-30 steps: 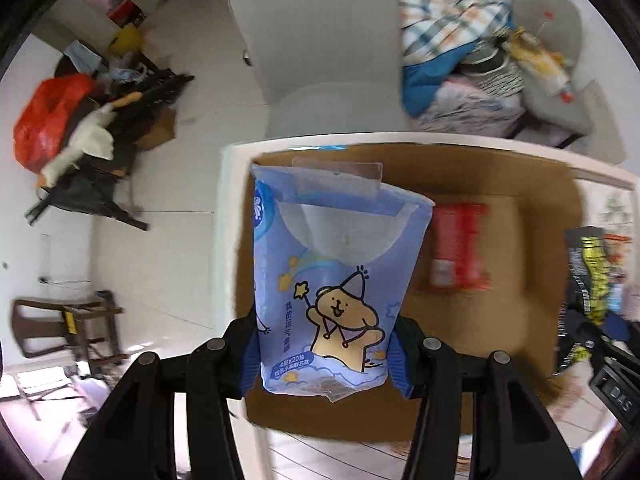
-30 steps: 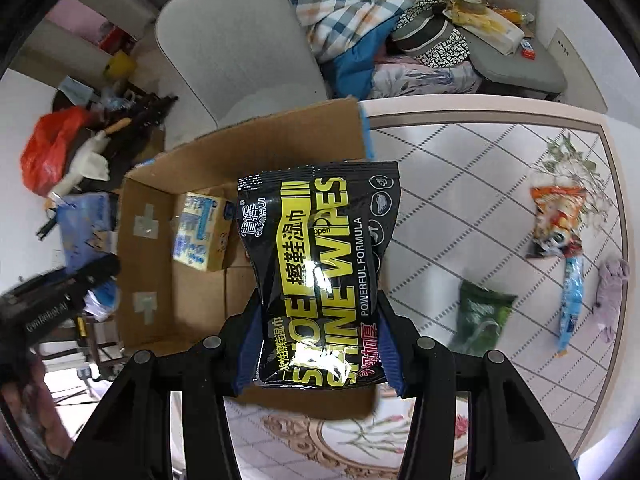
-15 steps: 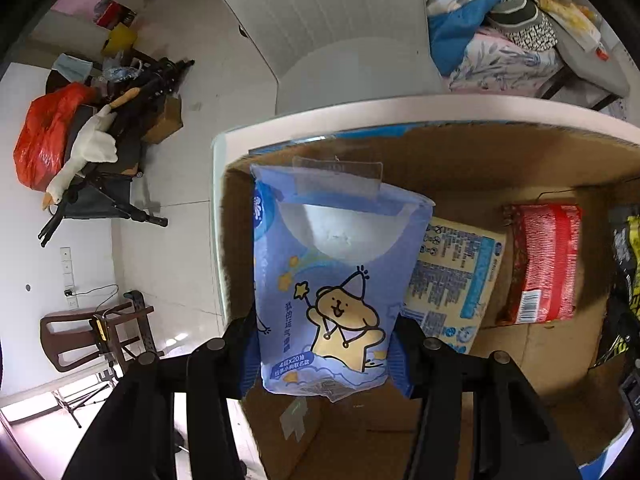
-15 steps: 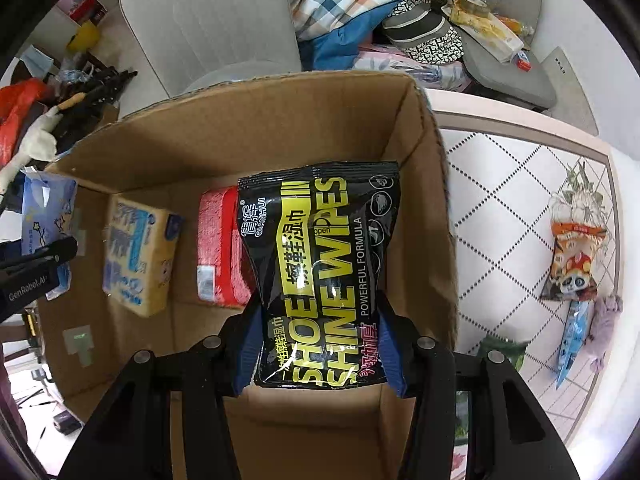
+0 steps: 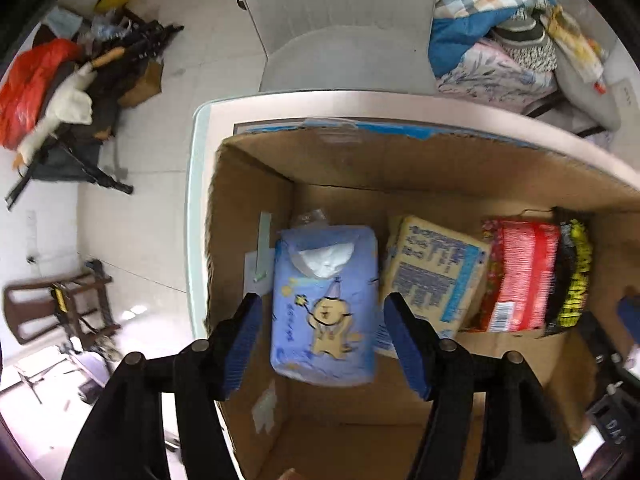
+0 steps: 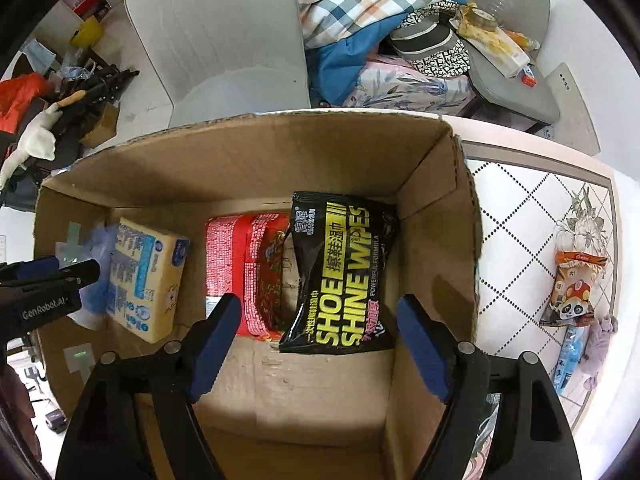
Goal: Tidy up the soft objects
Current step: 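Carry both packs into the box and release them beside the earlier items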
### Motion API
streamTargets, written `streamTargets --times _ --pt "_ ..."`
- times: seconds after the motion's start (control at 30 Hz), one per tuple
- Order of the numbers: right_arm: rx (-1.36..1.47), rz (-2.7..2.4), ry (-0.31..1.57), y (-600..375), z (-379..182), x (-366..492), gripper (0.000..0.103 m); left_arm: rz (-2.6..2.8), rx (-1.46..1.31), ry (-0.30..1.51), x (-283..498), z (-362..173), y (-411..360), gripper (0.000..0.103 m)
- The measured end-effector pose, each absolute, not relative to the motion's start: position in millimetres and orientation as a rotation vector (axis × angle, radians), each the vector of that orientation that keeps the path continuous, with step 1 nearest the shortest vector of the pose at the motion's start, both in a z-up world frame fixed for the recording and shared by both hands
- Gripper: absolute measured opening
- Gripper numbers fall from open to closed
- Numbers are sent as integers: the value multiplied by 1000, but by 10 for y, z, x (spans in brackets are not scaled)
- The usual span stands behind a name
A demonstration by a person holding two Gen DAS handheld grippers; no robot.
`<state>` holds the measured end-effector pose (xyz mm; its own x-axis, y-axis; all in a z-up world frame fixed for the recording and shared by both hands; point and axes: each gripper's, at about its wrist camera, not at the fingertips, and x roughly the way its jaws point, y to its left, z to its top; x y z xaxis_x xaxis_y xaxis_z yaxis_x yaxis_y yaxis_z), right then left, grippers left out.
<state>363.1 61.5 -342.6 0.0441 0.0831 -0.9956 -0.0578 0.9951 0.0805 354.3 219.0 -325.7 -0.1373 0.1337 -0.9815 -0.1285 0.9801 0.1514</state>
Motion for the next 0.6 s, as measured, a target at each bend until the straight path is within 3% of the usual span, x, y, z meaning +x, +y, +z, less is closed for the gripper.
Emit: streamTargets --times 0.13,0.2,0.27,0.6 --pt "21 133 1518 633 -3338 3543 83 206 -67 1678 3468 -3104 2228 62" --pt "28 156 1522 640 -3293 3480 93 204 -86 1665 3416 -3033 2237 84" --pt "44 178 1522 637 -3239 3407 101 198 -105 1645 3336 -2954 2248 92" --pt "22 222 1483 603 -2905 2957 103 188 -147 1536 2801 -2539 2163 93"
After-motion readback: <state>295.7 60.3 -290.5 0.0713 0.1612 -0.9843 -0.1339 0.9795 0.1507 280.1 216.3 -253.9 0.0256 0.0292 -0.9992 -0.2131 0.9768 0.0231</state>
